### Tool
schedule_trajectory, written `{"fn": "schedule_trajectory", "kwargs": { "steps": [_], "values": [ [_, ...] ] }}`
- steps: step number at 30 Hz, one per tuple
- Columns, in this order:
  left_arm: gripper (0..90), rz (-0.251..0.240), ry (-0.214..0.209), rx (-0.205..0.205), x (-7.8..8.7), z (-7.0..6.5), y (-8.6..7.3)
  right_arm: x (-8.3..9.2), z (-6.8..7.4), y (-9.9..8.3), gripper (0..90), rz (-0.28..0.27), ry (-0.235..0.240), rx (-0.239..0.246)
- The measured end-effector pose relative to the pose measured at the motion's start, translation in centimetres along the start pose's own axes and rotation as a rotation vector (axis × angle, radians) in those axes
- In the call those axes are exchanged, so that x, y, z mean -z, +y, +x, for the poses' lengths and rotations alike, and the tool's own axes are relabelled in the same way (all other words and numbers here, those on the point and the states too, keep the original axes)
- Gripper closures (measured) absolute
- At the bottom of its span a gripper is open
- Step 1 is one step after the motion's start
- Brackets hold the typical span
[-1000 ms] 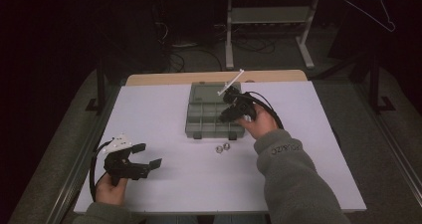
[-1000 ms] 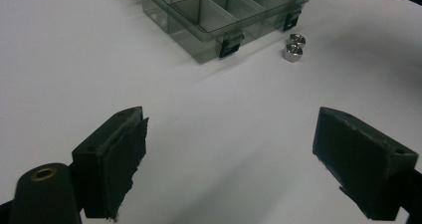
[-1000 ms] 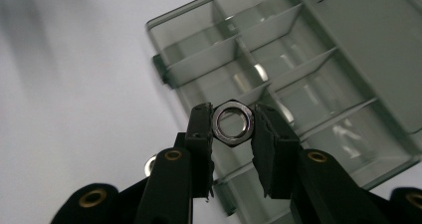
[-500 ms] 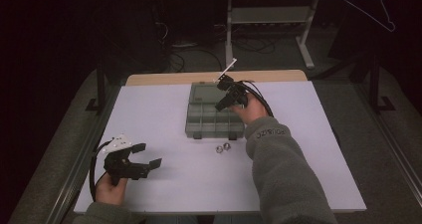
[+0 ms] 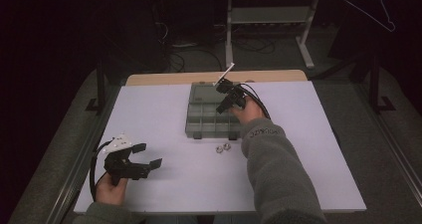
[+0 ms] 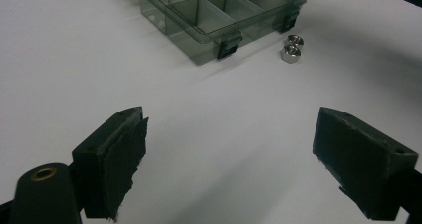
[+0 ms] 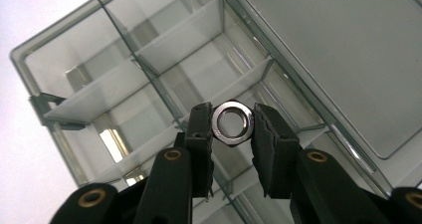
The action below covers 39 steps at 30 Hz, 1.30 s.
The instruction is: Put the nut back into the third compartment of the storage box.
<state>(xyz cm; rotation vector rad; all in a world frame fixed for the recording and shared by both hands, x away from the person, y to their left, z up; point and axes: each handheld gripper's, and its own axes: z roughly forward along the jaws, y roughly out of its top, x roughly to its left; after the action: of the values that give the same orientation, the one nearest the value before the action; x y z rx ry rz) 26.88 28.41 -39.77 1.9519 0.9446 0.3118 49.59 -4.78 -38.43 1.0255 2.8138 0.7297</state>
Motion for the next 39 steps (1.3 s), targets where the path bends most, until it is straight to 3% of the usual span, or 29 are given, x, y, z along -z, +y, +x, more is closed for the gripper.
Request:
{"fn": "schedule_trajectory", "kwargs": {
  "steps": [13,19,24,27,31,36,37,39],
  "values": [
    [12.9,0.001,-0.002,0.001,0.0,-0.1,0.0,-1.0,-0.2,-0.2,67.5,0.013,0.006,-0.009],
    [12.9,0.000,-0.002,-0.004,0.0,0.0,0.0,-0.3,-0.1,-0.5,63.7,-0.018,0.004,-0.008],
    [13.0,0.002,0.001,-0.007,0.0,0.0,0.0,1.5,0.5,-1.3,61.8,-0.064,0.012,0.003],
    [13.0,0.016,0.002,-0.024,0.0,0.0,0.0,3.0,1.2,-2.4,60.0,-0.101,0.029,0.006],
    [12.9,0.006,0.000,-0.013,0.0,-0.2,0.0,4.0,2.4,-3.9,58.6,-0.124,0.037,0.024],
    [13.0,0.009,0.001,-0.010,0.0,-0.2,0.0,4.7,3.6,-5.4,57.7,-0.133,0.050,0.046],
    [12.9,0.009,0.002,-0.009,0.0,-0.2,0.0,4.9,4.3,-6.2,57.6,-0.136,0.046,0.072],
    [13.0,0.008,0.003,-0.007,0.0,-0.2,0.0,5.0,5.0,-6.9,57.4,-0.136,0.063,0.065]
  ]
}}
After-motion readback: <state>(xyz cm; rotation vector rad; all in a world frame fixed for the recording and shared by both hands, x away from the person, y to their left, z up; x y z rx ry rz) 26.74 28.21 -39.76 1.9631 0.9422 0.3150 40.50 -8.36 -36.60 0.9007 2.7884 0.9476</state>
